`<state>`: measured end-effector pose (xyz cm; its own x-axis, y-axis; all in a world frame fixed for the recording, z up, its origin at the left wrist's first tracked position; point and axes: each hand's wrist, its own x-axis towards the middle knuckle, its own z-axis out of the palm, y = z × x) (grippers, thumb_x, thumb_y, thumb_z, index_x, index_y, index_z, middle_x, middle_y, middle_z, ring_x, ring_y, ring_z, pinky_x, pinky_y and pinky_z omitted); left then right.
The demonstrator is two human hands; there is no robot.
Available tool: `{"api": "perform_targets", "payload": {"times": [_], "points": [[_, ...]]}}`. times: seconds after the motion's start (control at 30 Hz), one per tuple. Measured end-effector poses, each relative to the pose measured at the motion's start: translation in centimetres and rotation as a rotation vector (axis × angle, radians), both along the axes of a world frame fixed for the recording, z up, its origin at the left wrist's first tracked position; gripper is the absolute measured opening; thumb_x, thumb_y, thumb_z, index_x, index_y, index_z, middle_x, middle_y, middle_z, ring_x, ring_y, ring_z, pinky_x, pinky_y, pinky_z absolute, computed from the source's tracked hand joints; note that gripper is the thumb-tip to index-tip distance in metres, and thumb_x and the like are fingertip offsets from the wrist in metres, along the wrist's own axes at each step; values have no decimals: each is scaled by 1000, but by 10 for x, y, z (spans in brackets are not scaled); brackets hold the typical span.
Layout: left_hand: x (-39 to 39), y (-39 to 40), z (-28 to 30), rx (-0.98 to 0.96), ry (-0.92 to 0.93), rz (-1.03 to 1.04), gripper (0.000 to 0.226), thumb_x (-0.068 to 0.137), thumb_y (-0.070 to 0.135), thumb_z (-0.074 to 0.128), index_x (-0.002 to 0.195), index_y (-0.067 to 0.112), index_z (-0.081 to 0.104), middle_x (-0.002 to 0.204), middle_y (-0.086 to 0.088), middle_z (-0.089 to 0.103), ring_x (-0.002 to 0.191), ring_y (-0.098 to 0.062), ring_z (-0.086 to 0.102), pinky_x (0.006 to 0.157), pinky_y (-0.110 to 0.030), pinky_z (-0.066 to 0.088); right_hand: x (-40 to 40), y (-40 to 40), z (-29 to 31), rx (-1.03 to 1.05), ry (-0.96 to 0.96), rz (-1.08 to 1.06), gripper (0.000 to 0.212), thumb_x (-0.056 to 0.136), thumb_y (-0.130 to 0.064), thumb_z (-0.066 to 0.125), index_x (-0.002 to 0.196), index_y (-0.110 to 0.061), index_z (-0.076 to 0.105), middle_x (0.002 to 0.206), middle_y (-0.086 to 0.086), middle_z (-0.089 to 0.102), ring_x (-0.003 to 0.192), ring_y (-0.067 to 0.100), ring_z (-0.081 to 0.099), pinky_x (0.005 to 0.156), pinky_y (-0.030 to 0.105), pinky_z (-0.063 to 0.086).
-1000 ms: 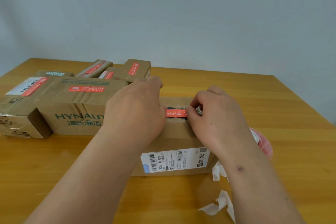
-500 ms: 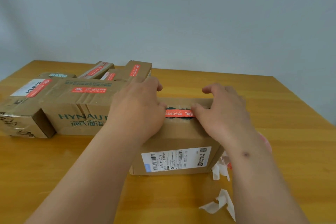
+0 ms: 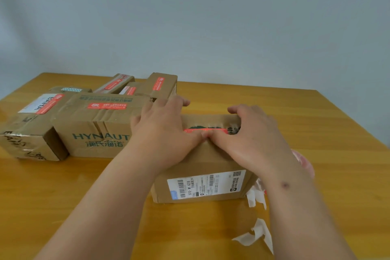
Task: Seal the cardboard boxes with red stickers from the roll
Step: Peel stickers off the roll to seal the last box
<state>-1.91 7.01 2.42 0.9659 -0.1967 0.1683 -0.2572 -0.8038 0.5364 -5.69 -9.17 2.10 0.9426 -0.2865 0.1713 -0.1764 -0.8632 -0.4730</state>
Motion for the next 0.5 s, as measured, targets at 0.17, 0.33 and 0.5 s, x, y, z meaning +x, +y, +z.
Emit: {"api": "perform_targets", "payload": {"times": [0.17, 0.33, 0.5], "points": [[-2, 5, -2, -141, -35, -14, 58, 79, 32, 67, 132, 37, 43, 116, 11, 45, 120, -19, 41, 105, -47, 35, -3, -4, -2, 49, -57, 7, 56, 77, -48, 59, 130, -37, 43, 129, -14, 41, 116, 14, 42, 84, 30, 40], [-3, 7, -8, -177, -41, -41, 54, 83, 17, 62, 130, 36, 44, 118, 12, 48, 119, -16, 43, 104, -43, 38, -1, -5, -7, 60, -67, 19, 42, 82, -39, 57, 123, -34, 49, 115, -16, 42, 117, 14, 42, 87, 29, 40], [0, 15, -12, -240, -51, -32, 58, 82, 0, 53, 128, 33, 48, 118, 8, 51, 113, -16, 45, 100, -35, 40, 2, -11, -10, 87, -69, 21, 28, 86, -25, 52, 113, -34, 52, 109, -16, 42, 111, 14, 47, 83, 28, 41]]}}
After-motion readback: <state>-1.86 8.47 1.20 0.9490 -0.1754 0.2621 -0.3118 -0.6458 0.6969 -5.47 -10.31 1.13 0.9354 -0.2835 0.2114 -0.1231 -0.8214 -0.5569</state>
